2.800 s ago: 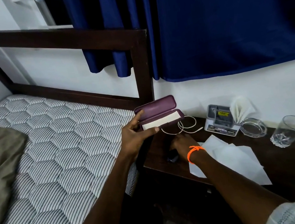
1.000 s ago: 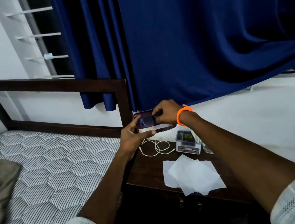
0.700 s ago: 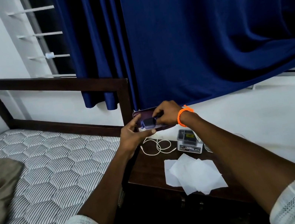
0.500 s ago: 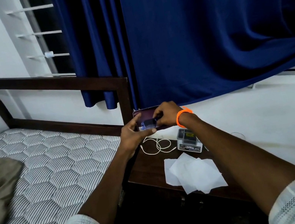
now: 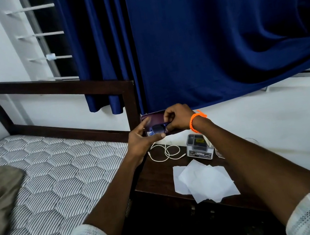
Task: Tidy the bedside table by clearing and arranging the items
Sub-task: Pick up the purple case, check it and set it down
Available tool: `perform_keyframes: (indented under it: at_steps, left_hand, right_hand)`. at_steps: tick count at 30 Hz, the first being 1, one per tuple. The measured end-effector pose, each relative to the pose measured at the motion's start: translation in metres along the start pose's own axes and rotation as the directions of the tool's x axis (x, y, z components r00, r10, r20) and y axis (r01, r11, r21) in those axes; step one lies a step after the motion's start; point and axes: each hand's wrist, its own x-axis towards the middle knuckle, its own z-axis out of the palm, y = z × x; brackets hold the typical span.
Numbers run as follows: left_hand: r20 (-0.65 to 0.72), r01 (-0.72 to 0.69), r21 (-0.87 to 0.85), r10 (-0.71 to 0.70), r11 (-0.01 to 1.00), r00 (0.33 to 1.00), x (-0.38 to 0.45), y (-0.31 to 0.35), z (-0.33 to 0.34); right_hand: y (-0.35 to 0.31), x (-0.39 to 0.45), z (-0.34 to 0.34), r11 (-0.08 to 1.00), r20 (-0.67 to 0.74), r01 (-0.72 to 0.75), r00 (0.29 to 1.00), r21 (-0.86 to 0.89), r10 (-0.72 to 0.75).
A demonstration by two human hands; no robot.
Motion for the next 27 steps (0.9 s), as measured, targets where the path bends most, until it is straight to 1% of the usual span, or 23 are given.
perform_keyframes:
  at_steps: [5, 11, 15, 17, 20, 22, 23, 24, 25, 26, 27]
  left_hand:
    - [-0.003, 0.012, -0.021, -0.012, 1.000, 1.000, 0.004, -0.006, -0.001]
    - [0.007, 0.033, -0.016, -0.033, 0.999, 0.999, 0.004, -0.009, 0.003]
    - [0.010, 0.040, -0.036, -0.039, 0.999, 0.999, 0.005, -0.008, 0.004]
    - [0.017, 0.045, -0.059, -0.044, 0.997, 0.999, 0.006, -0.007, 0.002]
    - [0.024, 0.051, -0.079, -0.049, 0.996, 0.998, 0.005, -0.003, -0.002]
    - [0.026, 0.043, -0.080, -0.041, 0.996, 0.999, 0.003, 0.001, -0.003]
    - [0.027, 0.039, -0.084, -0.037, 0.996, 0.999, 0.003, 0.002, -0.004]
    - [0.031, 0.035, -0.093, -0.032, 0.995, 0.999, 0.002, 0.003, -0.004]
    - [0.037, 0.036, -0.101, -0.032, 0.994, 0.999, 0.002, 0.003, -0.004]
    - [0.045, 0.038, -0.109, -0.033, 0.993, 0.998, 0.002, 0.004, -0.005]
    - [0.051, 0.041, -0.115, -0.036, 0.993, 0.998, 0.002, 0.004, -0.005]
  right_hand:
    - [0.006, -0.003, -0.001, 0.994, 0.017, -0.008, 1.000, 0.106, 0.006]
    - [0.010, -0.005, 0.002, 0.990, -0.023, 0.020, 1.000, 0.142, -0.017]
    - [0.009, -0.006, 0.000, 0.984, -0.010, 0.024, 1.000, 0.176, -0.022]
    - [0.013, -0.006, -0.003, 0.971, -0.067, 0.020, 0.998, 0.237, -0.005]
    - [0.021, -0.002, -0.005, 0.950, -0.251, 0.015, 0.966, 0.313, 0.067]
    - [0.028, 0.001, -0.003, 0.924, -0.345, -0.048, 0.919, 0.381, 0.189]
    - [0.031, 0.001, -0.002, 0.897, -0.345, -0.100, 0.900, 0.430, 0.266]
    - [0.032, -0.002, -0.002, 0.848, -0.295, -0.159, 0.892, 0.506, 0.343]
    - [0.032, -0.005, 0.000, 0.770, -0.196, -0.223, 0.891, 0.599, 0.410]
    - [0.032, -0.009, 0.001, 0.676, -0.077, -0.277, 0.893, 0.683, 0.443]
    - [0.032, -0.012, 0.003, 0.596, 0.021, -0.313, 0.895, 0.739, 0.445]
